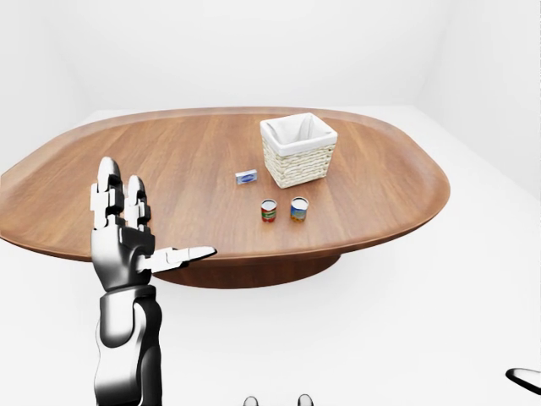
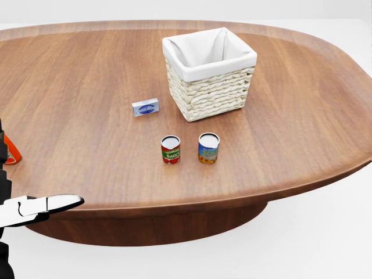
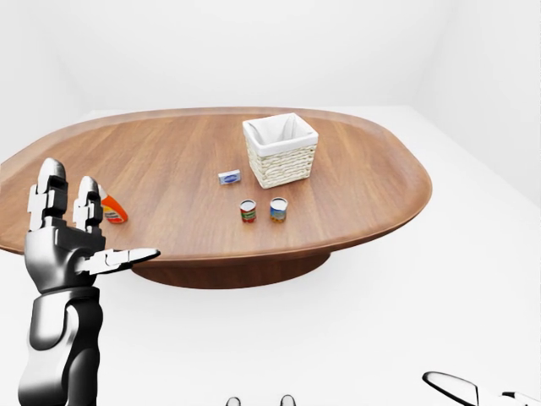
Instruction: Pick up the tomato sauce, and put it in the basket.
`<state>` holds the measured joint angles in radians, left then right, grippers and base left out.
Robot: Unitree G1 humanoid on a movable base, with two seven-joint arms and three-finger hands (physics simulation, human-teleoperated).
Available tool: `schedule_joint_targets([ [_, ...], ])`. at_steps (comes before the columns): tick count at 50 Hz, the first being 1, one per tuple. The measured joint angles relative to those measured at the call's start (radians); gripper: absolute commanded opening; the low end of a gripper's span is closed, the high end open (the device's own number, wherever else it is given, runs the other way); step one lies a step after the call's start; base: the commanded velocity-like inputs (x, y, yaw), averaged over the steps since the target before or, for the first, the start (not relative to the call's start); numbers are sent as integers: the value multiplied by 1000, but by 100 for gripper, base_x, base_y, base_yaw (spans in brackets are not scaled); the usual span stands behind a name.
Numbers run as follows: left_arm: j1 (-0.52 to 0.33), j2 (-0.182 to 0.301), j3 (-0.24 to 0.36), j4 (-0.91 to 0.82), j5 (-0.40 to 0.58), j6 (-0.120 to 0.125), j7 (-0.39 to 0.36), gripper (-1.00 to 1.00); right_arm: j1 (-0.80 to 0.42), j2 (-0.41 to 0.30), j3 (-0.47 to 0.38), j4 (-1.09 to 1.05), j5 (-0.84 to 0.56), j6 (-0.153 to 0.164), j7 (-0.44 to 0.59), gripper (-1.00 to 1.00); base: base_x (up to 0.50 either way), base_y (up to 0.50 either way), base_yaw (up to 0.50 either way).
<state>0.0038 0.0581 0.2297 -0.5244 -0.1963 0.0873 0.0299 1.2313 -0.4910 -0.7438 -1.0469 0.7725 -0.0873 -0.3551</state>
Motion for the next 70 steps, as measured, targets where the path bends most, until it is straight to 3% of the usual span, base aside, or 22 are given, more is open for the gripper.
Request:
schedule_joint_targets([
  [70, -3, 1, -3, 20, 6, 0, 1, 100, -6, 9, 7, 0, -1, 0, 12, 100, 0, -25, 0],
])
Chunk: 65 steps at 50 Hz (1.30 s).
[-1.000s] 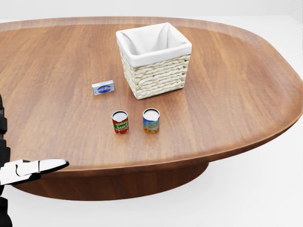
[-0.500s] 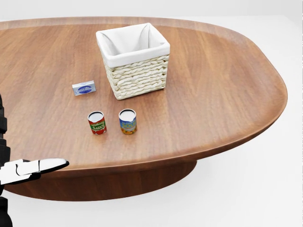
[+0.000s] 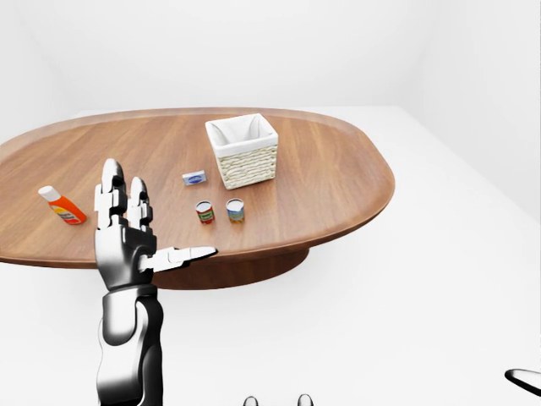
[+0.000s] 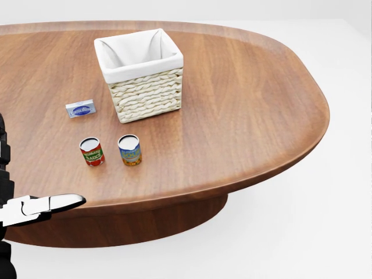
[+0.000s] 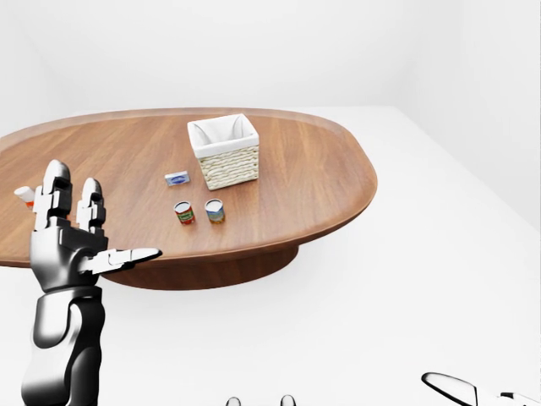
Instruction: Pick up the tomato sauce, and put it in the basket.
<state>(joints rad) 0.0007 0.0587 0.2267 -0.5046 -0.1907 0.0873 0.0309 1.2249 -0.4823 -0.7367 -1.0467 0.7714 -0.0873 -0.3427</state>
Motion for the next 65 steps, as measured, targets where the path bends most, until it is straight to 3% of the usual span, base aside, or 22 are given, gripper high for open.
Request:
schedule_joint_targets([
  [11, 3, -1, 0, 2, 2, 0, 0, 100, -6, 1, 3, 0, -11, 0, -5, 100, 4, 0, 0],
  [65, 5, -2, 1, -11, 2, 0, 0, 100, -60, 24, 9, 0, -35, 0, 20, 100, 35, 0, 0],
])
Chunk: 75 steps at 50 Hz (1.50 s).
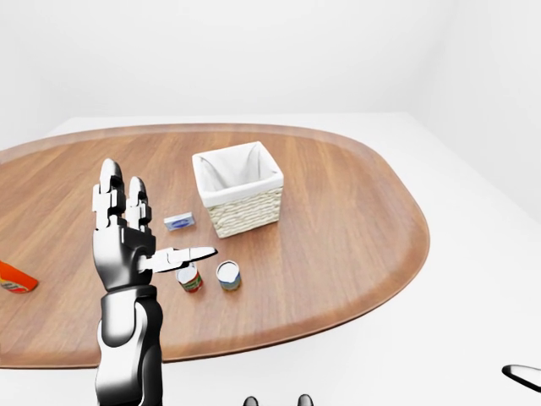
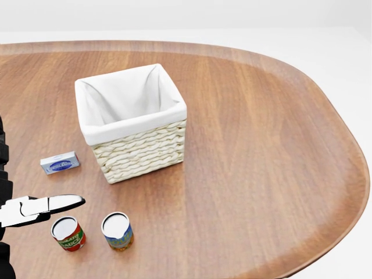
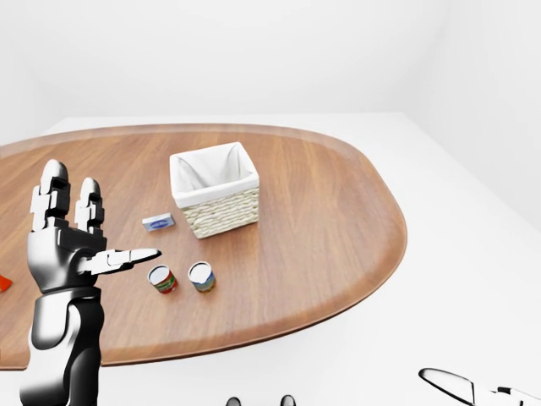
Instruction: Pick up the tomato sauce, and put it in the basket.
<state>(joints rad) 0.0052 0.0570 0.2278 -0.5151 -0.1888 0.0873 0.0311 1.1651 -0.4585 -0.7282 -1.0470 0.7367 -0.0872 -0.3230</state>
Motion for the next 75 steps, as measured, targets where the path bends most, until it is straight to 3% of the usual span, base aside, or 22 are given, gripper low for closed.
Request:
schedule_joint_targets([
  [23, -1, 2, 2, 11, 0, 0, 0, 100, -20, 30, 12, 0, -16, 0, 19, 100, 7, 37, 0],
  [62, -10, 10, -21, 22, 18, 0, -17, 100, 13, 5, 16, 0, -15, 0, -7, 100, 12, 0, 0],
  [69, -95, 60, -87, -60, 132, 0, -89, 100, 22, 8, 27, 0, -22, 0, -8, 100, 0, 0, 0],
  [75, -207, 115, -169, -101, 341, 0, -224, 100, 23, 23, 34, 0, -20, 0, 5, 100, 0, 0, 0],
])
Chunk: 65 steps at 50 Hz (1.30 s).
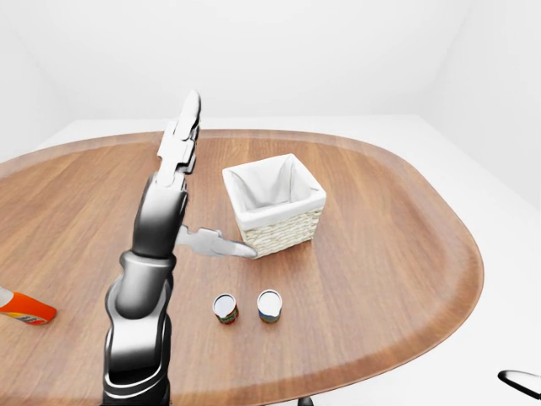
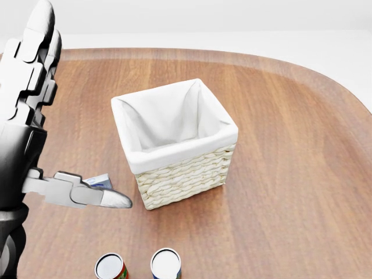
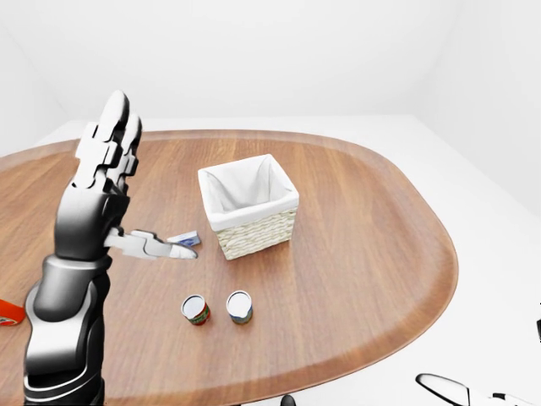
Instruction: Pick up the tomato sauce, and put it in the basket.
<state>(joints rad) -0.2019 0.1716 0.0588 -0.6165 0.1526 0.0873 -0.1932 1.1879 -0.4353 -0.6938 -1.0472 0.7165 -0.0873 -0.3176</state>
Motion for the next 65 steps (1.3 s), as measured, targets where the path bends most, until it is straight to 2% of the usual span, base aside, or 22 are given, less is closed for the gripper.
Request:
schedule_joint_targets([
  [8, -108, 46, -16, 83, 270, 0, -170, 100, -22, 18, 7, 0, -2, 0, 16, 100, 0, 0, 0],
  [14, -104, 87, 2, 220, 483, -10, -288, 100, -29, 27, 1, 0, 3, 0, 22, 100, 0, 0, 0],
  [20, -45, 102, 19, 328, 689, -52, -367, 100, -29, 26, -4, 0, 6, 0, 19, 100, 0, 0, 0],
  [26, 22, 88, 30, 377, 821, -91, -443, 100, -35, 28, -15, 0, 17, 0, 23, 100, 0, 0, 0],
  [31, 80, 69, 39, 380, 865, -124, -505, 100, -37, 25, -20, 0, 22, 0, 21, 100, 0, 0, 0],
  [38, 163, 44, 49, 362, 881, -173, -505, 100, -41, 20, -19, 0, 19, 0, 15, 100, 0, 0, 0],
  [51, 242, 17, 40, 392, 905, -175, -505, 100, -52, 24, -12, 0, 12, 0, 17, 100, 0, 0, 0],
  [65, 243, 16, 6, 532, 942, -175, -498, 100, -64, 41, -11, 0, 16, 0, 36, 100, 0, 0, 0],
])
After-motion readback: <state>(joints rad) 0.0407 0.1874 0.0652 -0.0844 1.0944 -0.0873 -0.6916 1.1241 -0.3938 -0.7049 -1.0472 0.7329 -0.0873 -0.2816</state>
